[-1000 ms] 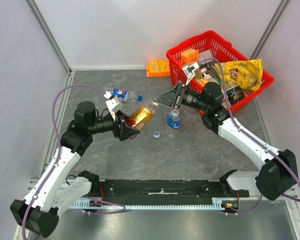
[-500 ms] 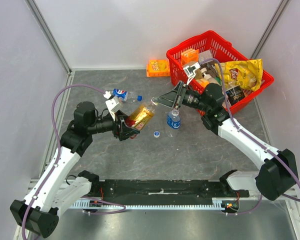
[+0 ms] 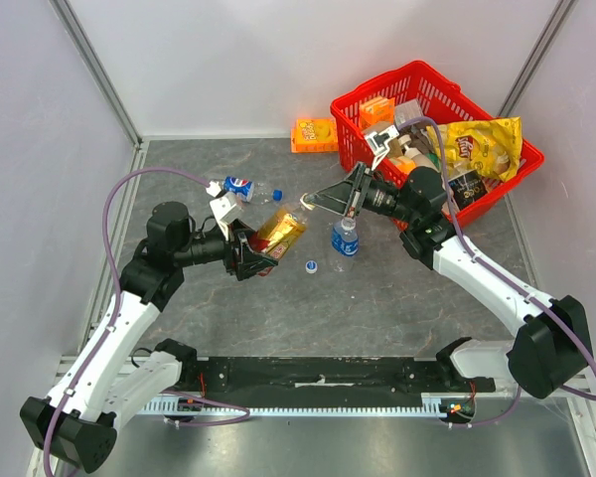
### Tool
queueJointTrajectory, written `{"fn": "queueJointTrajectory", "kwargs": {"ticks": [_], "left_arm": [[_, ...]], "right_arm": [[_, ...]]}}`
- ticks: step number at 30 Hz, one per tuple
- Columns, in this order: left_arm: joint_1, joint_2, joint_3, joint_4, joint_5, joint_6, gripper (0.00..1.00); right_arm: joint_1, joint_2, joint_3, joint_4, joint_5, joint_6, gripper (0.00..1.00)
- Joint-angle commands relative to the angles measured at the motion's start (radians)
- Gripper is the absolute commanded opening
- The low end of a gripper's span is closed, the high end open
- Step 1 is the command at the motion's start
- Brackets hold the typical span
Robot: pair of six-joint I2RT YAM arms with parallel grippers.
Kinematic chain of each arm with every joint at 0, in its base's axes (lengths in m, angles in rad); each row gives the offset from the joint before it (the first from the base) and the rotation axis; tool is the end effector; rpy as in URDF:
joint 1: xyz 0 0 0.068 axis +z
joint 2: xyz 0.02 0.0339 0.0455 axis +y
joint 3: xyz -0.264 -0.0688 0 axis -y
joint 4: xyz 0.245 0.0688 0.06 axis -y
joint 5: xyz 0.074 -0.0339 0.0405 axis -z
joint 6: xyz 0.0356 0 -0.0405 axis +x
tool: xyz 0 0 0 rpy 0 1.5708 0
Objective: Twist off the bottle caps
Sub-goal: Unscrew the bottle cap from the plastic bottle.
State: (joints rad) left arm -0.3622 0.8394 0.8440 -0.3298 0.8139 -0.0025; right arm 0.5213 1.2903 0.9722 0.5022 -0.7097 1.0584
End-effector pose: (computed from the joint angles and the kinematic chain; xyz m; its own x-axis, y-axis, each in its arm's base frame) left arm 0.1607 -0.0886 0.3397 -0.3010 0.1122 -0.9470 0.8867 0.3983 -0.2346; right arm 0.2466 0.1684 0.3660 -0.7356 0.3400 -0.5859 -0.5959 0.0866 0.7984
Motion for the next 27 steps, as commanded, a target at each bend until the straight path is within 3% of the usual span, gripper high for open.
{"fn": "queueJointTrajectory", "kwargs": {"ticks": [1, 11, 27], "left_arm": [[0.002, 0.006, 0.0, 0.055, -0.033, -0.028, 0.59], [0.002, 0.021, 0.03, 0.077, 0.024, -0.183, 0.56], [0.002, 0.05, 0.113, 0.058, 0.39, -0.274, 0.55]], "right_arm": [[0.011, -0.026, 0.005, 0.033, -0.062, -0.018, 0.0], [0.013, -0.059, 0.007, -0.037, -0.105, -0.173, 0.0], [0.014, -0.111, -0.063, 0.285, -0.304, -0.107, 0.0]]}}
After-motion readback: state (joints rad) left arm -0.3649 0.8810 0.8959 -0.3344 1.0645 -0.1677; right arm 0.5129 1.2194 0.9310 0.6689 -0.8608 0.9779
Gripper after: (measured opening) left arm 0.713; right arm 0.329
